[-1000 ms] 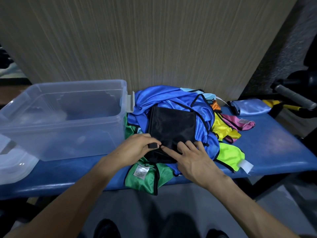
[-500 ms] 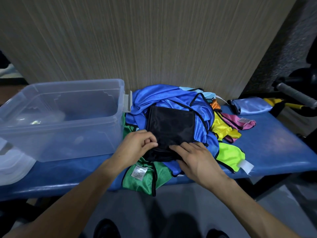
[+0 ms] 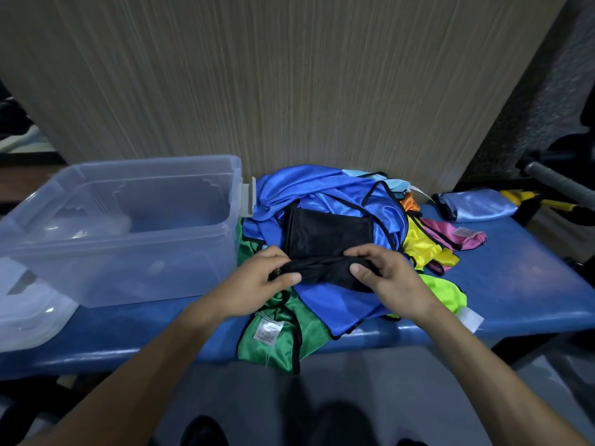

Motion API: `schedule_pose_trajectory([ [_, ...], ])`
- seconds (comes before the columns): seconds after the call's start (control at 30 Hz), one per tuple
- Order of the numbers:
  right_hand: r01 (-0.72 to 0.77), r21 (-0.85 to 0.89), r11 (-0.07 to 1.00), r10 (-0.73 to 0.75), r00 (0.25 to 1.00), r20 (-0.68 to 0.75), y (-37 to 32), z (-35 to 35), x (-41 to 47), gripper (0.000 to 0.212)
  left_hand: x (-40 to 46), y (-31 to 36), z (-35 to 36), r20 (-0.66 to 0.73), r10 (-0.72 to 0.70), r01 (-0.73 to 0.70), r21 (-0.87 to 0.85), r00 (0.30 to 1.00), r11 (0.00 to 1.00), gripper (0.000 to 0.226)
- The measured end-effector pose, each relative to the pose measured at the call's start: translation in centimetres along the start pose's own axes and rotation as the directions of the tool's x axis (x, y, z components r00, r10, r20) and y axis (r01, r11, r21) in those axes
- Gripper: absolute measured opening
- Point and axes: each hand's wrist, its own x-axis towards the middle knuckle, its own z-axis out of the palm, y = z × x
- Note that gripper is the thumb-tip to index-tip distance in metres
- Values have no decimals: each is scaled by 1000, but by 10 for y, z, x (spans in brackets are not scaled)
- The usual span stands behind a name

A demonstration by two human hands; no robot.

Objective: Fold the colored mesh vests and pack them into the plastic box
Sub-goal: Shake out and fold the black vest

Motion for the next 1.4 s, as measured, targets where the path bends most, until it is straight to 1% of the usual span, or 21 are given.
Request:
schedule_pose_trajectory([
  [0.07, -15, 71, 997, 16, 1000, -18, -1, -5, -1, 20, 0, 3, -1, -29, 13, -13, -8, 999, 1000, 54],
  [0.1, -30, 103, 994, 32, 999, -23, -1, -6, -3, 18, -1, 5, 0, -37, 18, -17, 1, 999, 1000, 63],
  [0.13, -48, 133, 990, 52, 998, -27, -3, -7, -5, 17, -2, 6, 1, -26, 16, -15, 8, 1000, 1000, 68],
  [0.23, -106, 189, 976, 113, 993, -26, -5, -8, -12, 13, -7, 7, 8, 86, -18, 15, 33, 996, 999, 63],
  [0.27, -123, 192, 974, 130, 991, -22, -5, -8, -14, 12, -9, 7, 11, 97, -22, 19, 34, 995, 999, 62],
  [0.3, -139, 183, 973, 145, 989, -19, -3, -8, -15, 11, -10, 8, 14, 85, -21, 20, 11, 996, 1000, 58],
  [0.37, -166, 157, 974, 169, 986, -6, 1, -9, -17, 10, -14, 13, 20, 34, -17, 19, -39, 999, 999, 45],
  [0.4, -176, 145, 974, 177, 984, 2, 3, -9, -19, 10, -15, 15, 21, 19, -30, 30, -32, 999, 999, 43],
  [0.5, -196, 112, 974, 196, 981, 19, 10, -9, -22, 10, -17, 17, 25, 5, -88, 88, -37, 996, 995, 70],
  [0.53, -199, 112, 974, 198, 980, 20, 10, -9, -23, 10, -19, 18, 27, -12, -109, 108, -68, 994, 992, 73],
  [0.6, -191, 114, 975, 191, 982, 11, 10, -8, -22, 9, -20, 22, 29, -71, -154, 145, -119, 986, 982, 69],
  [0.67, -174, 95, 980, 177, 984, -26, 10, -7, -21, 9, -19, 28, 32, -144, -196, 177, -136, 970, 975, 61],
  [0.73, -148, -3, 989, 147, 986, -74, 11, -5, -20, 8, -17, 30, 35, -178, -222, 203, -121, 959, 972, 60],
  [0.8, -120, -166, 979, 102, 988, -114, 9, -3, -21, 6, -15, 32, 37, -196, -238, 225, -88, 951, 970, 59],
  [0.93, -44, -459, 887, -19, 991, -132, 7, 1, -17, 9, -8, 32, 39, -222, -260, 257, -43, 940, 965, 57],
  [1.0, -19, -521, 854, -61, 989, -136, 8, 3, -13, 10, -4, 32, 39, -241, -248, 252, -18, 938, 968, 57],
  [1.07, -25, -586, 810, -86, 983, -160, 8, 4, -9, 13, -1, 35, 40, -264, -227, 240, 18, 938, 971, 56],
  [1.17, -75, -692, 718, -101, 972, -211, 9, 8, -4, 18, 5, 37, 41, -283, -222, 251, 67, 933, 966, 55],
  [1.27, -140, -747, 650, -101, 958, -267, 11, 10, 1, 21, 12, 37, 44, -310, -217, 268, 131, 926, 954, 55],
  [1.4, -204, -823, 530, -186, 919, -348, 22, 13, 6, 27, 22, 33, 45, -315, -231, 313, 240, 920, 919, 59],
])
